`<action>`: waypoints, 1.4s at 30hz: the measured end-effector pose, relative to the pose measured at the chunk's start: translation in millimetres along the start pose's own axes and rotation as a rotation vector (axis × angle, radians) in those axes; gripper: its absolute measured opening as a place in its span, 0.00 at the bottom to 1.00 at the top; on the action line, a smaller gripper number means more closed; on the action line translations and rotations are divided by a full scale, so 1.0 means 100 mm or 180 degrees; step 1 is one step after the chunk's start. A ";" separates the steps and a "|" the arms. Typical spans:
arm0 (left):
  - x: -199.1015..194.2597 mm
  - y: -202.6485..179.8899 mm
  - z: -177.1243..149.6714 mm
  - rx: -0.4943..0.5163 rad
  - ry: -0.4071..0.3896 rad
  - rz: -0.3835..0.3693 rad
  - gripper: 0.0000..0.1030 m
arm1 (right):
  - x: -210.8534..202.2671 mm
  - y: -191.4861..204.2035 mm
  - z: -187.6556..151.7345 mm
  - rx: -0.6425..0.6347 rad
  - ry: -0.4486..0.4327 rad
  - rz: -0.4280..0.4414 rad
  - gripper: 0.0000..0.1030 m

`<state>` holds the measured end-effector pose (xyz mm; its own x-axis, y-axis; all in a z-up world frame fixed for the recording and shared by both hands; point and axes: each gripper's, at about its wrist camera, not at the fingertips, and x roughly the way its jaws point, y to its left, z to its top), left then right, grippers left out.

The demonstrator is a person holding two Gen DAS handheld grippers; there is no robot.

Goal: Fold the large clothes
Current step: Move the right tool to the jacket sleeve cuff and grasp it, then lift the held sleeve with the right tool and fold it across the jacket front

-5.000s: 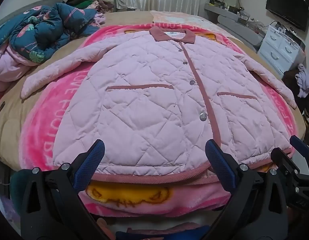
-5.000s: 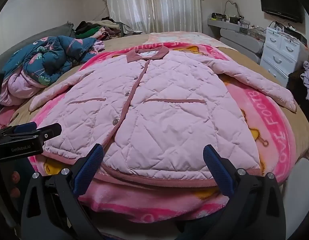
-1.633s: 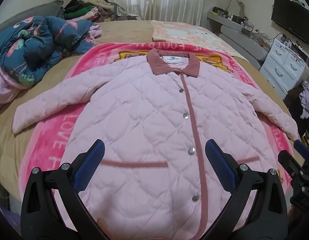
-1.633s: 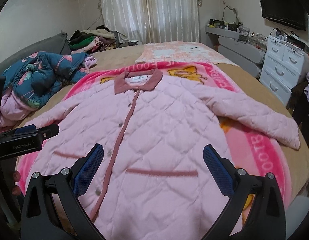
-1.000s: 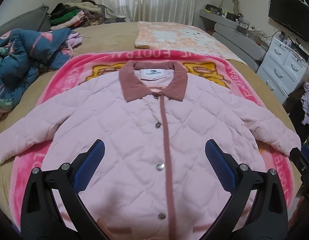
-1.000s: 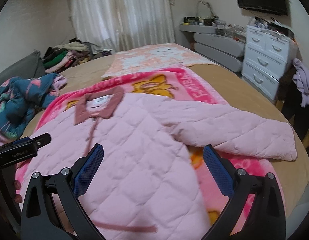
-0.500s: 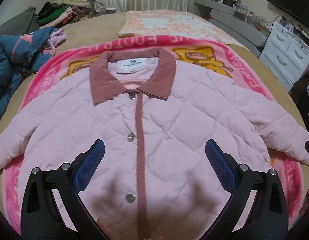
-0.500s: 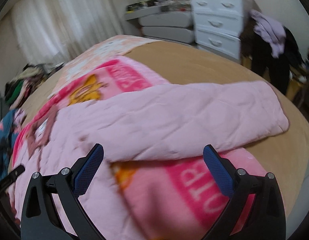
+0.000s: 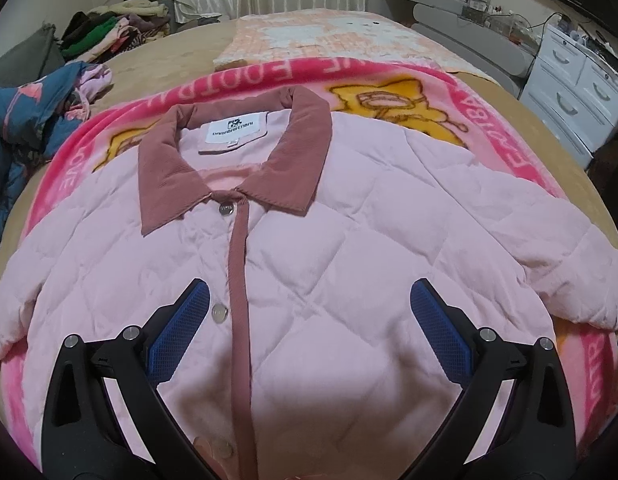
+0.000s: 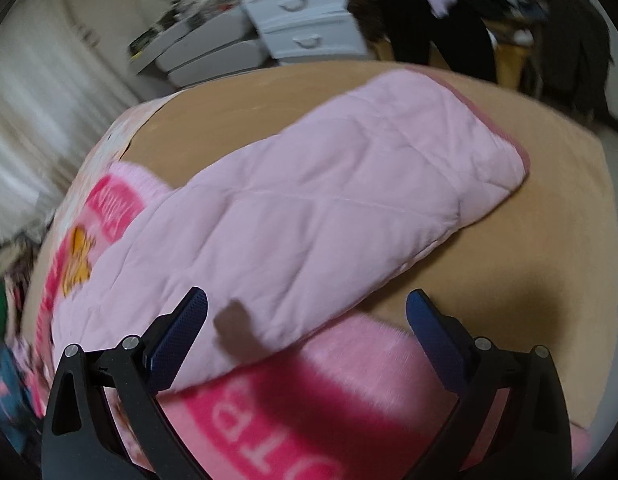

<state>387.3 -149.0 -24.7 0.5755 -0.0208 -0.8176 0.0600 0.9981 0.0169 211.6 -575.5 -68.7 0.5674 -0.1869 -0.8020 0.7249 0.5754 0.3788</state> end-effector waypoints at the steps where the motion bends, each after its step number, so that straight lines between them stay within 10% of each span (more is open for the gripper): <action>1: 0.02 0.00 0.03 -0.0007 0.0005 0.0016 0.91 | 0.04 -0.04 0.02 0.0088 0.0014 -0.0014 0.96; 10: -0.04 0.14 0.15 -0.0052 -0.0022 0.0124 0.91 | 0.28 -0.26 0.33 0.0574 -0.0061 0.0083 0.87; 20: -0.27 0.34 0.21 -0.0080 -0.0069 0.0178 0.91 | 0.00 -0.24 0.62 0.0541 -0.0403 0.0763 0.24; 42: -1.23 1.18 0.52 -0.0235 -0.0494 0.0286 0.91 | -1.67 1.82 0.58 -0.1141 -0.1129 0.1540 0.19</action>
<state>366.1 -32.0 108.3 0.6949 0.0655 -0.7161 -0.0540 0.9978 0.0388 271.5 -486.0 161.0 0.9315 -0.0567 -0.3593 0.2194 0.8755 0.4305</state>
